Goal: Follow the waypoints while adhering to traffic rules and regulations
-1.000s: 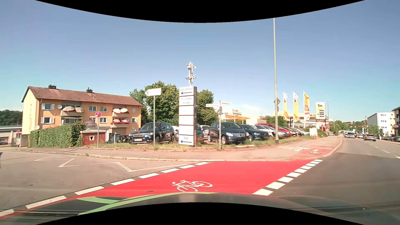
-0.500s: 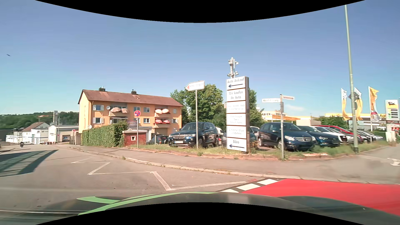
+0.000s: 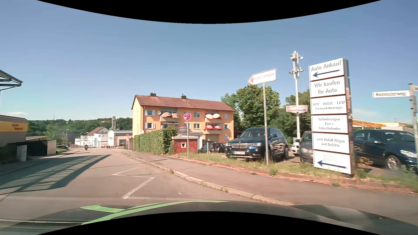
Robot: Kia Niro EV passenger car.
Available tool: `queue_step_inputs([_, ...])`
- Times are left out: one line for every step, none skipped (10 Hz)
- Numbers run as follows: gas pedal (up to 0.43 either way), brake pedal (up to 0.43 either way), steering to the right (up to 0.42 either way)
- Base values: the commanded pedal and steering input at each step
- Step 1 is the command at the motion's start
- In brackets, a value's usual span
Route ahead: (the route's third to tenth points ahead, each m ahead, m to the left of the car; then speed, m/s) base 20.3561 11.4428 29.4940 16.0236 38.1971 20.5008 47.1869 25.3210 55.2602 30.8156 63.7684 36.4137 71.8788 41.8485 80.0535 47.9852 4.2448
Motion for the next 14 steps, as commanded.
queue_step_inputs([0.059,0.0,-0.458])
queue_step_inputs([0.067,0.0,-0.453])
queue_step_inputs([0.079,0.0,-0.44])
queue_step_inputs([0.087,0.0,-0.421])
queue_step_inputs([0.087,0.0,-0.4])
queue_step_inputs([0.098,0.0,-0.375])
queue_step_inputs([0.118,0.0,-0.35])
queue_step_inputs([0.13,0.0,-0.317])
queue_step_inputs([0.138,0.0,-0.278])
queue_step_inputs([0.138,0.0,-0.242])
queue_step_inputs([0.15,0.0,-0.201])
queue_step_inputs([0.15,0.0,-0.156])
queue_step_inputs([0.15,0.0,-0.116])
queue_step_inputs([0.157,0.0,-0.089])
